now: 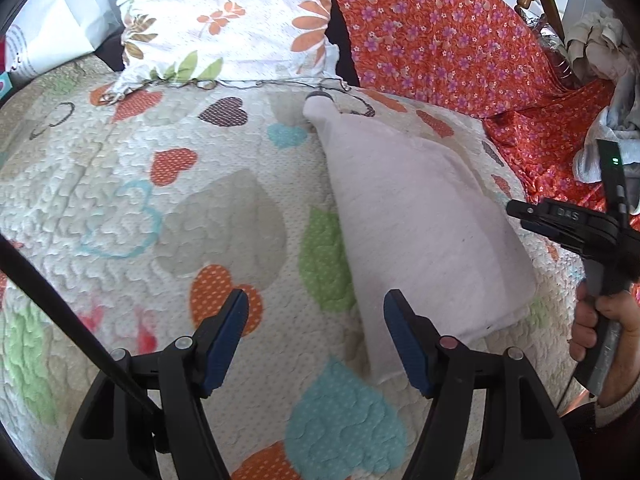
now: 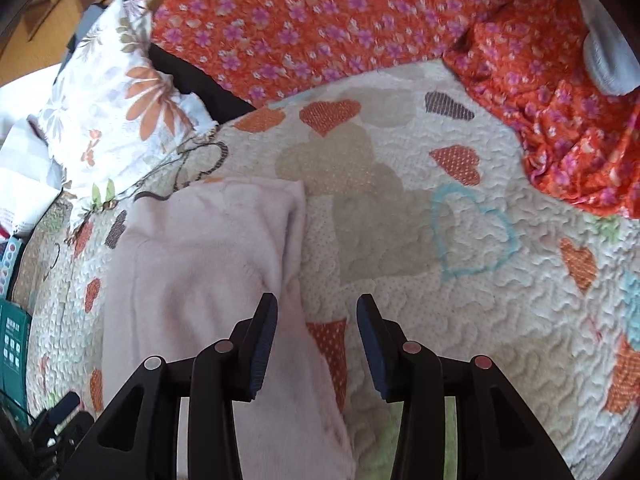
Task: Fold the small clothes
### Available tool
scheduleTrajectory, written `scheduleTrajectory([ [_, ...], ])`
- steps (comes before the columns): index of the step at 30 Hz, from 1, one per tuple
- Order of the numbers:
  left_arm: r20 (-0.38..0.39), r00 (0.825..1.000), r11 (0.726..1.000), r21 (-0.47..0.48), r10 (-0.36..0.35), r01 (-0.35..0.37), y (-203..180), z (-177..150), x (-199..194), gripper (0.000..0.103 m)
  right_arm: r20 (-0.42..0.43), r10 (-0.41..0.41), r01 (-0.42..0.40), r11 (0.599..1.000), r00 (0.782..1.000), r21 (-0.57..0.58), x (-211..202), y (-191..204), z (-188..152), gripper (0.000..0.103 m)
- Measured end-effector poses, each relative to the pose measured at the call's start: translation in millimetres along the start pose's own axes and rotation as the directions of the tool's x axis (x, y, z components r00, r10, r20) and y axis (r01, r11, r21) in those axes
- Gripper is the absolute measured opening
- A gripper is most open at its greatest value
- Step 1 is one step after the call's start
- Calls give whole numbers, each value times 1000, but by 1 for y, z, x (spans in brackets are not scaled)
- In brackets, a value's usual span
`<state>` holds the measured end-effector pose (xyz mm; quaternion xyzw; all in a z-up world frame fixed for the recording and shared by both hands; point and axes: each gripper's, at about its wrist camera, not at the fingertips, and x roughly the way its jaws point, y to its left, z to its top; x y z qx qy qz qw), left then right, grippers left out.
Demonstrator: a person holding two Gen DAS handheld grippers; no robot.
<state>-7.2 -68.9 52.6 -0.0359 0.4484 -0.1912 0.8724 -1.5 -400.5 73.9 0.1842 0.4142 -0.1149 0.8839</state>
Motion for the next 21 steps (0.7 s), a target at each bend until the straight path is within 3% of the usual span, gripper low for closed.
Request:
scheduleTrajectory([
  [6, 3, 1000, 1000, -4, 13, -13, 6, -7, -7, 69, -21, -5, 2, 994, 1000, -114, -10, 21, -23, 45],
  [12, 4, 1000, 1000, 0, 11, -11, 6, -9, -8, 70, -133, -82, 47, 968, 988, -245, 7, 38, -54, 45],
  [17, -2, 1000, 1000, 16, 16, -16, 2, -11, -5, 70, -145, -80, 44, 970, 986, -240, 4, 34, -61, 45],
  [21, -15, 1000, 1000, 21, 18, -18, -1, -10, 1, 70, -88, -22, 4, 980, 996, -198, -11, 30, -56, 46],
])
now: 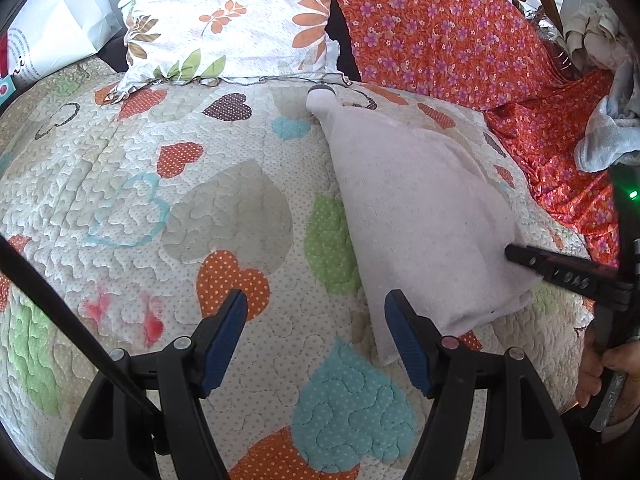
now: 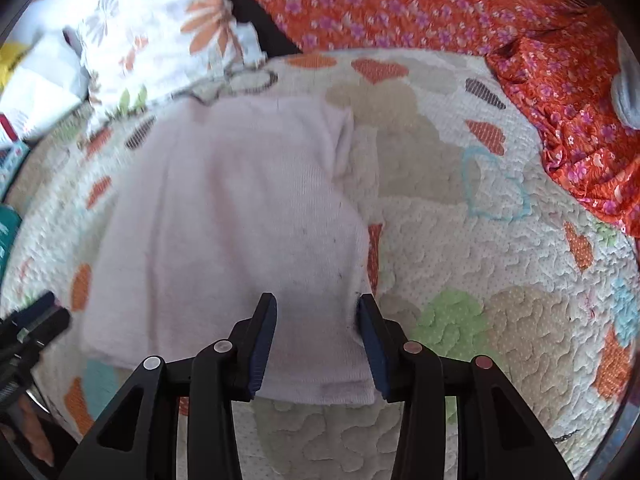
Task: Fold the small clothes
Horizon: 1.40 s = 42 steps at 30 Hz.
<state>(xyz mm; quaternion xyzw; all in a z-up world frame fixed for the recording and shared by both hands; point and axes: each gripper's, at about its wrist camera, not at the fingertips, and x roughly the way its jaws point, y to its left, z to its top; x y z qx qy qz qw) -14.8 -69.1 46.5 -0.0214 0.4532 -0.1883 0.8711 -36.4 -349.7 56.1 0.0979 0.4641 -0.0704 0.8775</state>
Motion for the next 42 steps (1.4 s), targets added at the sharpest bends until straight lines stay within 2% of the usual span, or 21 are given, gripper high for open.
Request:
scheduleTrajectory([
  [4, -16, 1000, 1000, 7, 1, -1, -3, 1, 6, 70, 78, -9, 8, 1000, 997, 9, -12, -1, 5, 48],
  [9, -29, 999, 999, 42, 19, -18, -9, -2, 14, 70, 119, -3, -2, 999, 993, 37, -17, -3, 14, 49],
  [24, -56, 998, 999, 31, 11, -10, -9, 1, 19, 70, 84, -12, 10, 1000, 996, 21, 10, 4, 23, 50],
  [30, -57, 998, 999, 39, 19, -17, -7, -1, 18, 70, 35, -26, 26, 1000, 999, 9, 27, 7, 24, 56],
  [42, -63, 995, 994, 87, 74, -68, -11, -6, 20, 71, 87, -7, 2, 999, 996, 49, 12, -1, 23, 56],
])
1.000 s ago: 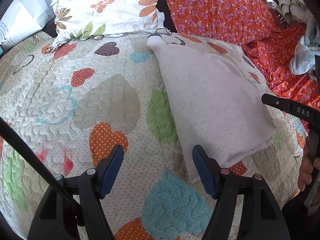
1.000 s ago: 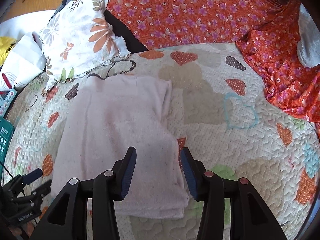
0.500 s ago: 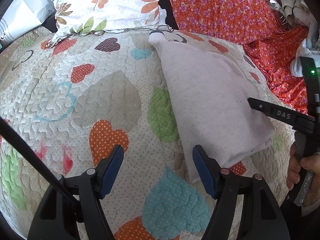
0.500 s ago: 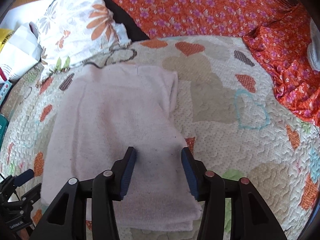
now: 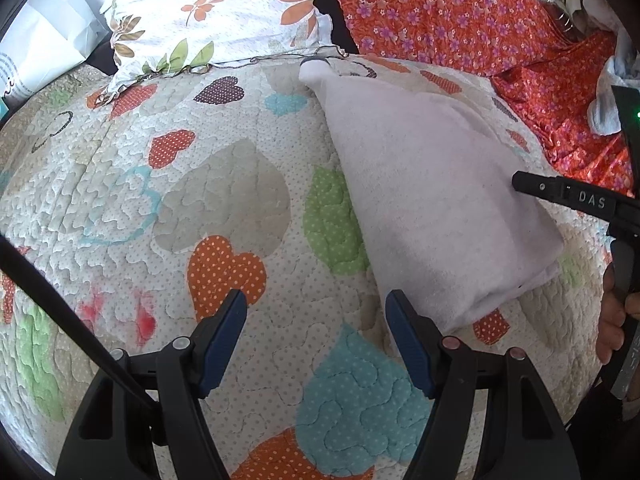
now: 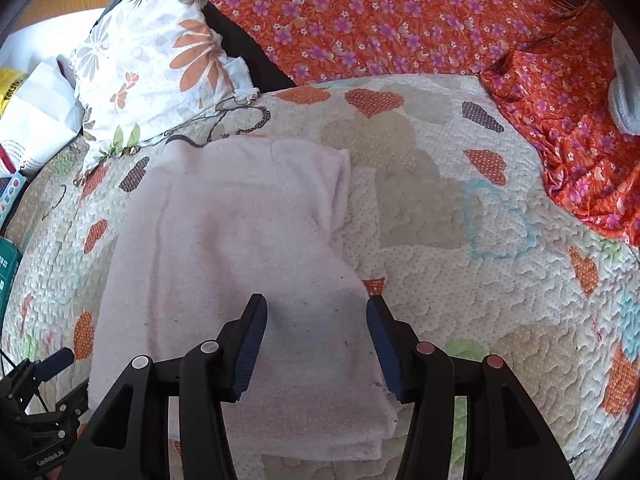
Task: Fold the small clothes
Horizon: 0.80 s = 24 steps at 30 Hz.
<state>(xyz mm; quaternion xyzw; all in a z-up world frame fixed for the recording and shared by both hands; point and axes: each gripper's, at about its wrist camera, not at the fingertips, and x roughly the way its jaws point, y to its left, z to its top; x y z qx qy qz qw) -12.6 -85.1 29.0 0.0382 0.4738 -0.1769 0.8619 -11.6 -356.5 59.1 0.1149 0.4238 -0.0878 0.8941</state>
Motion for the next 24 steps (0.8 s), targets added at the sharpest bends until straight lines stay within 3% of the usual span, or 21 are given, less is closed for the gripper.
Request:
scheduleTrajectory([
  [12, 0, 996, 995, 43, 85, -84, -2, 1, 1, 71, -6, 2, -2, 1000, 1000, 22, 4, -3, -1, 56],
  [24, -3, 996, 995, 54, 87, -86, -5, 3, 1, 71, -3, 11, -11, 999, 1000, 35, 4, -5, -1, 57],
])
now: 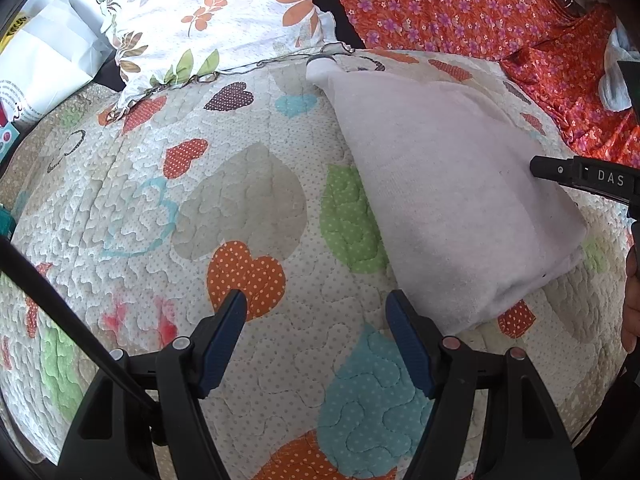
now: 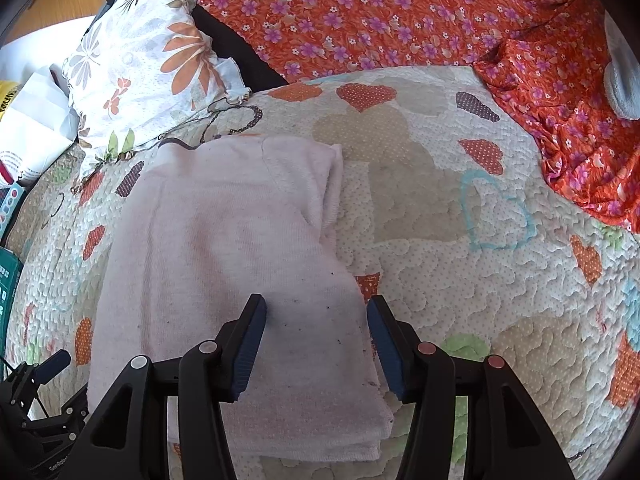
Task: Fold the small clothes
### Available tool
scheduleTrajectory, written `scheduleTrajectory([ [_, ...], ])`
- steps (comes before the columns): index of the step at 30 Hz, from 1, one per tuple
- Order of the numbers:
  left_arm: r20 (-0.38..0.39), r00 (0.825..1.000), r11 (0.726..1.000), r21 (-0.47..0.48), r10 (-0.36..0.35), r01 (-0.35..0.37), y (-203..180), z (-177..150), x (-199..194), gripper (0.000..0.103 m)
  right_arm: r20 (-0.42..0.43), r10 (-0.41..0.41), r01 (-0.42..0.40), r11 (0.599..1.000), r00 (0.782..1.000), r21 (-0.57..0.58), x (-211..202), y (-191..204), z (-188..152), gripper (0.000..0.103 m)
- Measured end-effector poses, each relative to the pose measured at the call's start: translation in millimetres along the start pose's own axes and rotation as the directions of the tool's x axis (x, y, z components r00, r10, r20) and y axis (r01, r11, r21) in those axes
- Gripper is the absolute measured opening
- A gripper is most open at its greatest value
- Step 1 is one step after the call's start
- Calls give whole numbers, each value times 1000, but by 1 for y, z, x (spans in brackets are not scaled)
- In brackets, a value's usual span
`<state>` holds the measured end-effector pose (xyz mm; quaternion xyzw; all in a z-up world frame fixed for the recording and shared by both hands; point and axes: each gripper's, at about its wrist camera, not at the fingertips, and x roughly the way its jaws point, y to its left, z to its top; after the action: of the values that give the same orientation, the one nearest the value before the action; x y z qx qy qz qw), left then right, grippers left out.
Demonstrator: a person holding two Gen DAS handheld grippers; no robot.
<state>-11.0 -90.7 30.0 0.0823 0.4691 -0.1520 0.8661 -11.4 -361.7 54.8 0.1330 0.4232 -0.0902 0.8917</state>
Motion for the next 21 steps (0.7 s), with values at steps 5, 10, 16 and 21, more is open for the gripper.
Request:
scheduleTrajectory([
  [5, 16, 996, 993, -83, -89, 90, 19, 15, -6, 71, 53, 1, -6, 996, 999, 94, -12, -26, 11, 70],
  [10, 50, 965, 945, -196, -258, 263, 35, 48, 2, 80, 51, 113, -123, 957, 992, 264, 6, -69, 36, 74],
  [16, -37, 889, 864, -257, -456, 432, 8, 66, 47, 82, -40, 324, -294, 898, 945, 326, 64, -67, 47, 76],
  [21, -93, 902, 902, -151, -421, 405, -23, 63, 48, 51, -80, 425, -380, 868, 902, 319, 82, -46, 45, 34],
])
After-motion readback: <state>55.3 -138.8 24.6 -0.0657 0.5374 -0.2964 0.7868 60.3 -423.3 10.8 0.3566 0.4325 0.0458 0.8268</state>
